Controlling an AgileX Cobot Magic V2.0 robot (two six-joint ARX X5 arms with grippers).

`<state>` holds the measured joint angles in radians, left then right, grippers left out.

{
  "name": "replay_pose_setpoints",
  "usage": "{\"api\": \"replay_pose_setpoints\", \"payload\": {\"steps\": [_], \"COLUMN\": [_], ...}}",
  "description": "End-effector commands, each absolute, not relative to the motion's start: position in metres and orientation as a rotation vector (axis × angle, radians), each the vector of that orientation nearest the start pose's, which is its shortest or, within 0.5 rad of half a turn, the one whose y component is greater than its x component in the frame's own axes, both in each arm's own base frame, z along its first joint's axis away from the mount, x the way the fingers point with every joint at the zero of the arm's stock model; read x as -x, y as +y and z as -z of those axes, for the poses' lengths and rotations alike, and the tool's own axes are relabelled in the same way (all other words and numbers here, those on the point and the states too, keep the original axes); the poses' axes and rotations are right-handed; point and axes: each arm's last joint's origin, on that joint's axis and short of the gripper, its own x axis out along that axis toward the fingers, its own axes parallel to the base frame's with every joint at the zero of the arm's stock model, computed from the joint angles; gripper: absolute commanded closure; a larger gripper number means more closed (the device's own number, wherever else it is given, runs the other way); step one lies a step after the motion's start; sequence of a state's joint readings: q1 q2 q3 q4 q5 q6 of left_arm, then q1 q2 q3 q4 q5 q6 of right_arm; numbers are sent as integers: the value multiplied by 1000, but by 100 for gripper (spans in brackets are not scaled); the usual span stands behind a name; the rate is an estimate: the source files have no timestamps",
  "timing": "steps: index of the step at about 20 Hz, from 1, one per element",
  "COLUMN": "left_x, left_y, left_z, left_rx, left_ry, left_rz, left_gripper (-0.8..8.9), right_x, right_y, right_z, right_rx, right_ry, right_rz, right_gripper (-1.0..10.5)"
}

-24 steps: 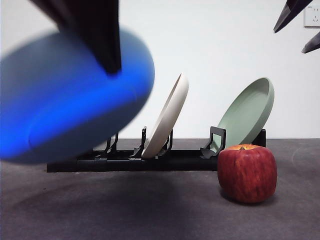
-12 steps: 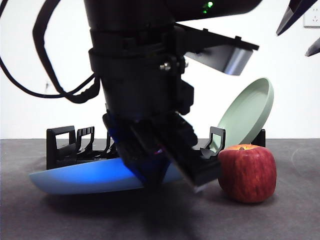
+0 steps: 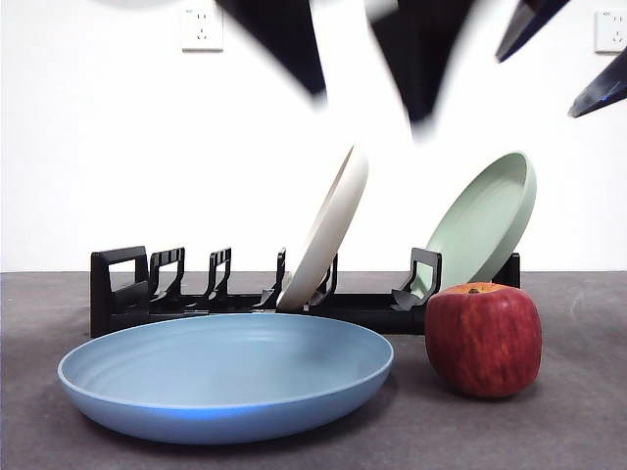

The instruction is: Take the blue plate from the plate rack,put the plate on the table,take the apple from the table,put the apple in the plate

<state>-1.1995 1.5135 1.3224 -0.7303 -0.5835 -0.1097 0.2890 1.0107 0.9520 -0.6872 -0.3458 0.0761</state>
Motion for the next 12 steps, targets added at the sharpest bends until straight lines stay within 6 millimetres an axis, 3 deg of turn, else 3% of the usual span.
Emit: {"api": "replay_pose_setpoints", "payload": {"steps": [1, 6, 9, 12], "left_x": [-135, -148, -147, -143], "left_y": [-260, -177, -129, -96], "left_z": [-354, -446, -472, -479], "left_rx": [-600, -355, -239, -193], "left_ry": [505, 336, 270, 267], "left_rz": [443, 282, 214, 162], "left_gripper": [333, 342, 342, 342], "right_x": [-186, -191, -202, -217], "right_y": [78, 112, 133, 150], "right_z": [-306, -286, -262, -230], "right_rx": [-13, 136, 252, 318], "right_ry": [785, 865, 950, 1048], "right_rz": [-581, -569, -534, -510], "right_gripper": [390, 375, 375, 376]}}
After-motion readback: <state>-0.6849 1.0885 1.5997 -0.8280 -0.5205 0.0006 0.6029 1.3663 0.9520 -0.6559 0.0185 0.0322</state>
